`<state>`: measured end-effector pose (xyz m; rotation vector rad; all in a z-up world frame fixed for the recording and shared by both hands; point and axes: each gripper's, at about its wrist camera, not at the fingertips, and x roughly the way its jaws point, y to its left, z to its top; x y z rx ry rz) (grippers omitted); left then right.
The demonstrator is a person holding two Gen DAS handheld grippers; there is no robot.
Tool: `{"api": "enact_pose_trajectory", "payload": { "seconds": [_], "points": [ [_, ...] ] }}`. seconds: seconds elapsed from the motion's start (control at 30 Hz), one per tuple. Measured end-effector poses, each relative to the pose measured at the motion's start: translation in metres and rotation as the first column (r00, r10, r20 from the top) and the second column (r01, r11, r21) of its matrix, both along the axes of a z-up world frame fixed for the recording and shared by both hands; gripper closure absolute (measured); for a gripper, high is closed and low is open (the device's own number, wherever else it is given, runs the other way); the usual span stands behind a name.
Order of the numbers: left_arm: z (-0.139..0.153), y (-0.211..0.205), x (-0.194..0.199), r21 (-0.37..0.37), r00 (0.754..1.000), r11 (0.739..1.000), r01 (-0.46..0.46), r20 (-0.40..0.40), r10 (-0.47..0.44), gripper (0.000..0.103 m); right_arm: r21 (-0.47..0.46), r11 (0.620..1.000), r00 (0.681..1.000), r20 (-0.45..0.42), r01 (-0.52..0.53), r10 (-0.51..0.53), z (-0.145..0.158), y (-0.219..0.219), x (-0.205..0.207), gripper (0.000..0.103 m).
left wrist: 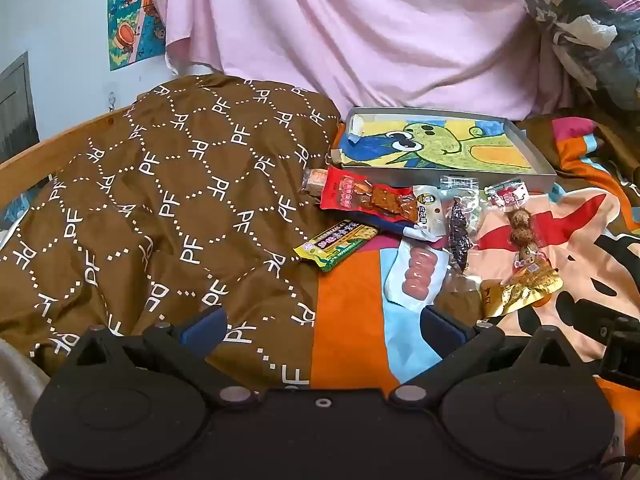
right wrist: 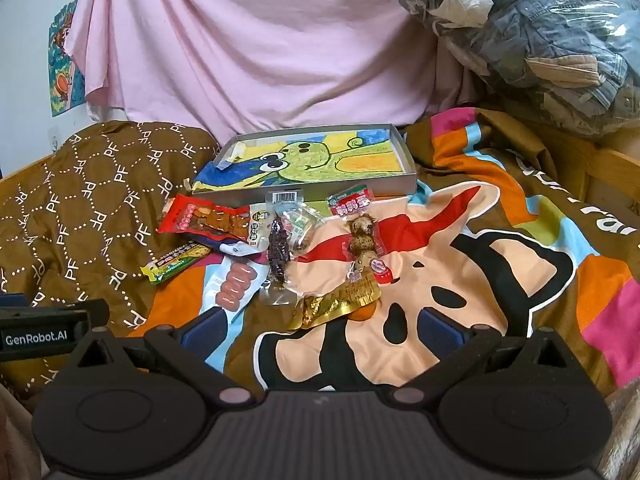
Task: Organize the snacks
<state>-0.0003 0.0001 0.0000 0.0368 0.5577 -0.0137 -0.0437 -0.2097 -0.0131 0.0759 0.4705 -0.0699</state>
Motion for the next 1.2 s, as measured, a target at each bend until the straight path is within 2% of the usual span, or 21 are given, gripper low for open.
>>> {"api": "enact_pose_trajectory", "payload": {
  "seconds": [1.2],
  "points": [
    [-0.0052,0.0021,0.0062,-0.013,0.998,1.000,-0.017,-0.059,0.016,0.001,0.006,1.000,1.000,-0.015,0.000,0.000,-0.0014,-0.0005,0.0016,0.000]
  ]
}}
